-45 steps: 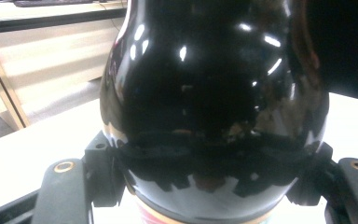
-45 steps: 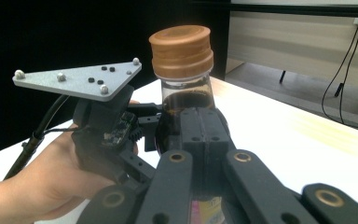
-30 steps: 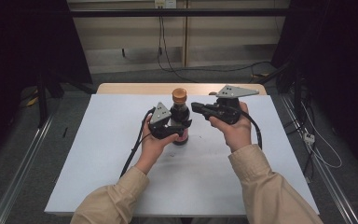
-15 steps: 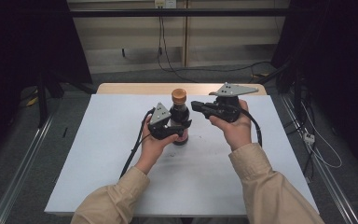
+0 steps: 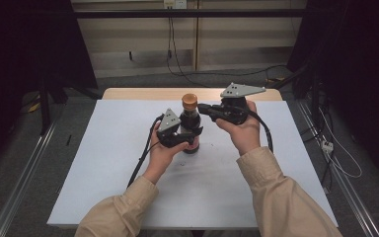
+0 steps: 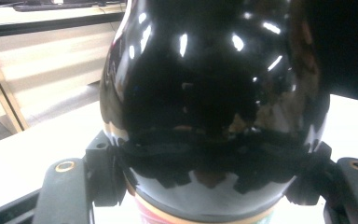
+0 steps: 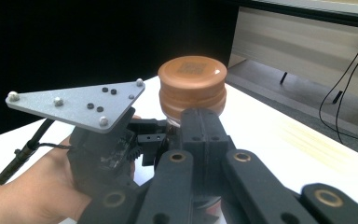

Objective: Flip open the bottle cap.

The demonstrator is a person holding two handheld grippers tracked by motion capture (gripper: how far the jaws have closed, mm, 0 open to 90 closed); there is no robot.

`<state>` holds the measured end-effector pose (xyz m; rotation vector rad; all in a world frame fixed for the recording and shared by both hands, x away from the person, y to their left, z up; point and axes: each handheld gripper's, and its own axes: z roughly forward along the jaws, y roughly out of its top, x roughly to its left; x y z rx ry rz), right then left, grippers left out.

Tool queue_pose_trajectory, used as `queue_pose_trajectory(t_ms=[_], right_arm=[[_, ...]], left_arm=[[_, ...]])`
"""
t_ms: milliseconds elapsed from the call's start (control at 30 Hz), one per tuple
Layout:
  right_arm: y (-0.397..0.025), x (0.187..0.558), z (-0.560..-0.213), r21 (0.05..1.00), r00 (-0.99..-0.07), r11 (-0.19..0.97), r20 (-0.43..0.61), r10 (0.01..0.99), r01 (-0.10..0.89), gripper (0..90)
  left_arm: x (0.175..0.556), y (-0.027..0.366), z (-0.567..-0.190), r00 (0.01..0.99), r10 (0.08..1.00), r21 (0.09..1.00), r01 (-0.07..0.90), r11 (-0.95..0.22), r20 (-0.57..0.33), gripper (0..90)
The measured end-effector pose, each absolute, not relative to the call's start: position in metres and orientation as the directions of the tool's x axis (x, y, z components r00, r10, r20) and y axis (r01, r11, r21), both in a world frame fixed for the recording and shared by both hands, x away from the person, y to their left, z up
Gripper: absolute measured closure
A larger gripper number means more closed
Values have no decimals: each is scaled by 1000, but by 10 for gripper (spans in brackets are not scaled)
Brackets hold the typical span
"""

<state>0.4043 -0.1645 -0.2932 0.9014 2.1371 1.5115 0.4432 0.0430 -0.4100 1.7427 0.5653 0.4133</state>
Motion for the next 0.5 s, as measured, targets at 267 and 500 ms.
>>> queue_pose_trajectory(t_ms=[267, 500], right_arm=[[-164, 409, -293, 933, -721, 215, 64, 690, 288, 900], [-162, 411, -286, 926, -719, 249, 32, 695, 283, 900]], left_arm=[[443, 43, -410, 819, 574, 971, 156, -182, -23, 301], [443, 43, -411, 819, 573, 972, 153, -178, -24, 301]])
